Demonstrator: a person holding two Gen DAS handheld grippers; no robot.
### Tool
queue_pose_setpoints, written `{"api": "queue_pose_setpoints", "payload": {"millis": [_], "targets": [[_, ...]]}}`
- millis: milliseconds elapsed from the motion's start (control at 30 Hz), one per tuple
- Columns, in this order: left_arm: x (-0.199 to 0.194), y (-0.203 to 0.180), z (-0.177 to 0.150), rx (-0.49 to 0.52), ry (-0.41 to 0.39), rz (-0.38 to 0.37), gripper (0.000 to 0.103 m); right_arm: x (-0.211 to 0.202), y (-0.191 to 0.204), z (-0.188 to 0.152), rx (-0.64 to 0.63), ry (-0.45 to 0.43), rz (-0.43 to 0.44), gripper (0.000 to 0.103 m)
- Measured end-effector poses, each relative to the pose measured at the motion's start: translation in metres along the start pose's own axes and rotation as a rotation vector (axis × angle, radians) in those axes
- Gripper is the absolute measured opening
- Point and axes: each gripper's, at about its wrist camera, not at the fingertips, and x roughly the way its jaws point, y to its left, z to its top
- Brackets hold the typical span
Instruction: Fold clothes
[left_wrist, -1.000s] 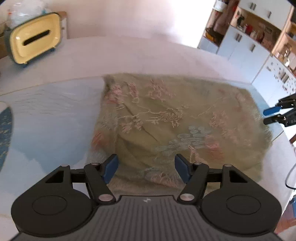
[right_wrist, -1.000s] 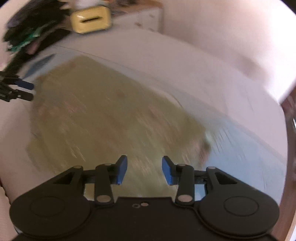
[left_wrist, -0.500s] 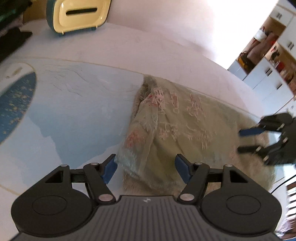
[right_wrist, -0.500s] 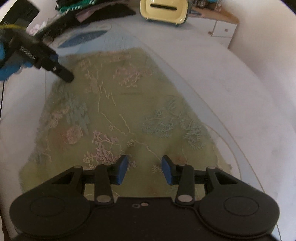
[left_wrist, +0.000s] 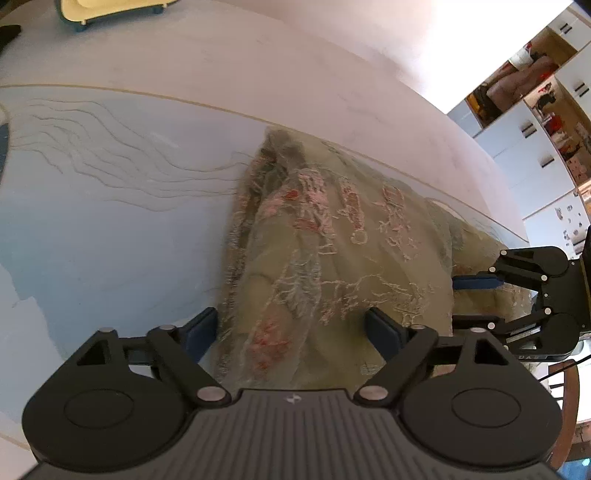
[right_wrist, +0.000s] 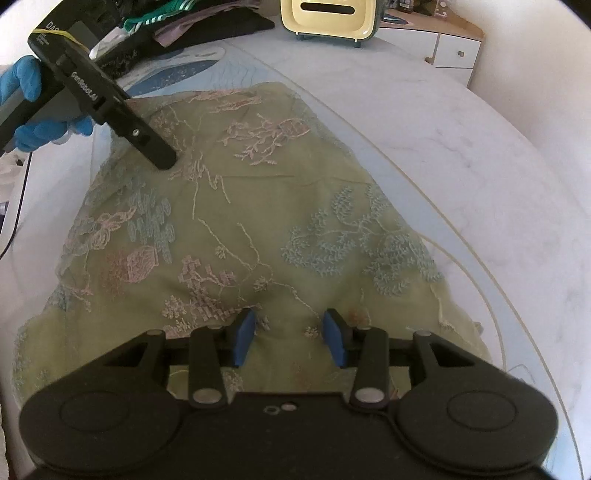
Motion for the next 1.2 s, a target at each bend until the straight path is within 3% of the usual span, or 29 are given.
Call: {"api": "queue_pose_setpoints", "payload": {"millis": [67,133,167,200,233,300,367,533,667,867,1033,1200], "targets": [[0.003,-0.004,-0.001,-0.013,0.016,-0.032,0.086,0.0,-0.001,0.0,0.0,-0.006,0.002,0.103],[0.004,-0.011,-0.004,-0.001,0.018,-0.028,0.065,0.0,-0.001,-0.001,-0.001,-0.009,0.002,0.103],[0.005,-0.015,-0.005,0.006,0.02,-0.017,0.041,0.0,0.0,-0.003,-0.006,-0.01,0.0,0.103],[0.004,-0.019,-0.006,0.012,0.011,-0.011,0.031,-0.001,0.0,-0.004,-0.009,-0.01,-0.002,0.103],[0.002,-0.023,-0.007,0.019,0.002,-0.005,0.029,-0.001,0.001,-0.006,-0.01,-0.01,-0.005,0.103],[-0.004,-0.033,-0.008,0.035,-0.026,0.005,0.015,-0.002,0.002,-0.008,-0.008,-0.015,-0.009,0.103],[-0.014,-0.045,-0.009,0.055,-0.064,0.01,0.01,-0.003,0.003,-0.011,-0.002,-0.025,-0.012,0.103],[-0.045,-0.097,-0.01,0.199,-0.166,-0.028,0.008,-0.009,0.004,-0.018,0.013,-0.049,-0.027,0.103],[-0.044,-0.134,-0.009,0.305,-0.188,-0.043,0.008,-0.027,0.009,-0.022,0.016,-0.089,-0.066,0.103],[-0.041,-0.149,-0.008,0.341,-0.194,-0.013,0.008,-0.082,0.051,-0.044,-0.081,-0.116,0.034,0.103],[-0.046,-0.145,-0.009,0.332,-0.198,0.003,0.008,-0.083,0.079,-0.068,-0.103,-0.063,0.047,0.103],[-0.051,-0.146,-0.015,0.348,-0.202,-0.006,0.008,-0.049,0.082,-0.068,-0.04,-0.034,0.037,0.103]]}}
